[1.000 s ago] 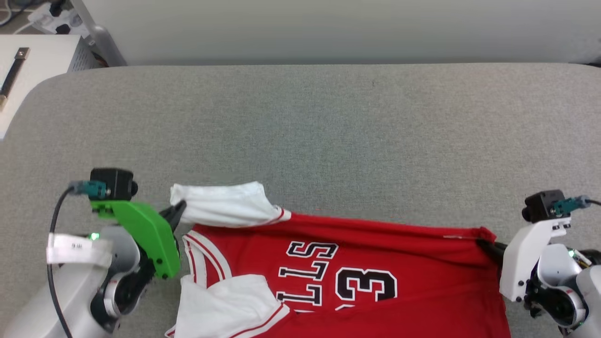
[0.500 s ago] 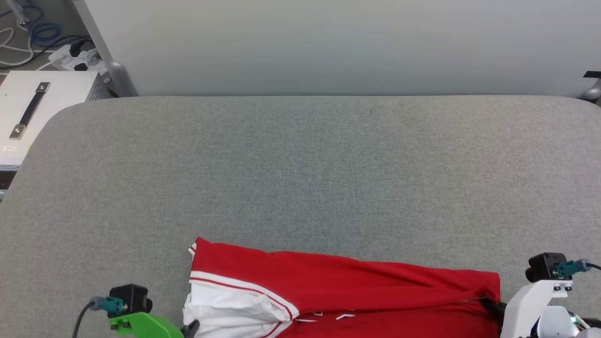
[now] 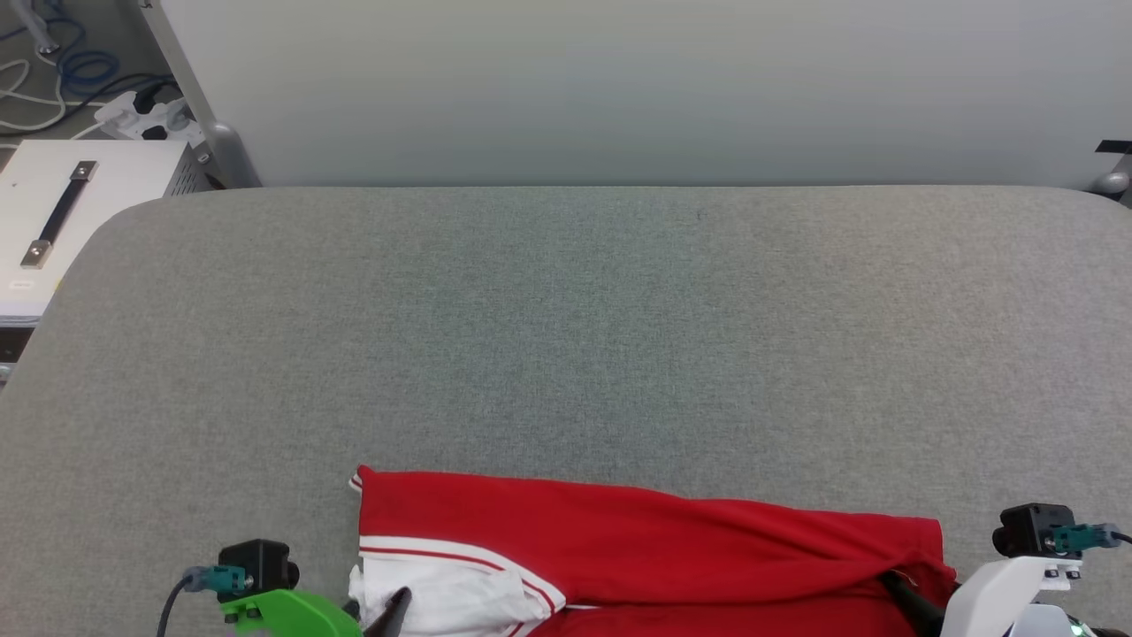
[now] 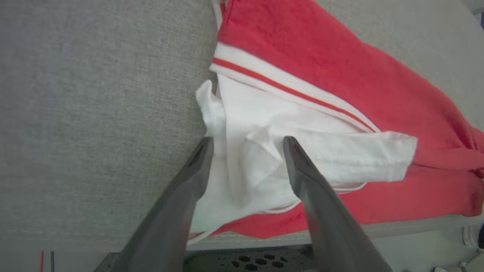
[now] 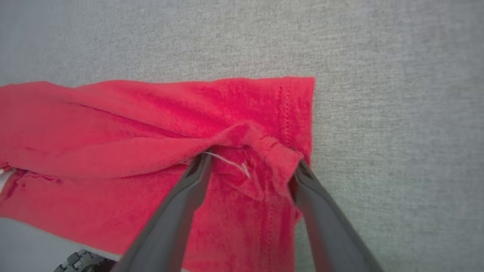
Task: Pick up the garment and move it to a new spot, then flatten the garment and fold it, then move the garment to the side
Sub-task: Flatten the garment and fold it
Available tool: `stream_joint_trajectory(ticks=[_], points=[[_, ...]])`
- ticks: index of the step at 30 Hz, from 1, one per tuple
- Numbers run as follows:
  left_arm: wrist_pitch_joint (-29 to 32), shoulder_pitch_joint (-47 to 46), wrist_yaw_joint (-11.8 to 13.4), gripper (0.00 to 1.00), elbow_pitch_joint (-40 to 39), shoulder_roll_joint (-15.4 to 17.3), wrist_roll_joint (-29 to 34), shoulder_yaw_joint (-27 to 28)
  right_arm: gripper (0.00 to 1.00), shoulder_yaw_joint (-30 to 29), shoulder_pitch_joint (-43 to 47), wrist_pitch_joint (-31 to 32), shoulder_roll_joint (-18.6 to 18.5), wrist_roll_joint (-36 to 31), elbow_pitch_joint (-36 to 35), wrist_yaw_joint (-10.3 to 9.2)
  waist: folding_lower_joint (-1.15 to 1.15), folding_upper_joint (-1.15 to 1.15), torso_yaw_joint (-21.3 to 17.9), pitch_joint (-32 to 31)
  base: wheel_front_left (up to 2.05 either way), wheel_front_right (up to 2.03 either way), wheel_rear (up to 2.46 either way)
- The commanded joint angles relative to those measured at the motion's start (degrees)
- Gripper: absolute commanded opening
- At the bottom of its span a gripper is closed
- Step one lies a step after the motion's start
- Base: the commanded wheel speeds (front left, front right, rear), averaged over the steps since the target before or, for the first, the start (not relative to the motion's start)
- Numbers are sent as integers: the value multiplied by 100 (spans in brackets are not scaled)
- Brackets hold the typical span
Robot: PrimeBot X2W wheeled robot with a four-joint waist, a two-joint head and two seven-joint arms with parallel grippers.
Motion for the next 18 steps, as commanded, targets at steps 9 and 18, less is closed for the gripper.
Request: stream_joint_trajectory(ticks=[9, 18], points=[[-761, -300, 338, 100, -455, 152, 672, 256, 100, -497, 539, 278, 90, -291, -945, -5, 0, 0, 5, -186, 0, 0, 0], [-1579, -308, 950, 100, -1247, 264, 1462, 406, 100, -1063, 786, 1161, 194, -591, -1978, -5, 0, 0, 58, -197, 0, 0, 0]])
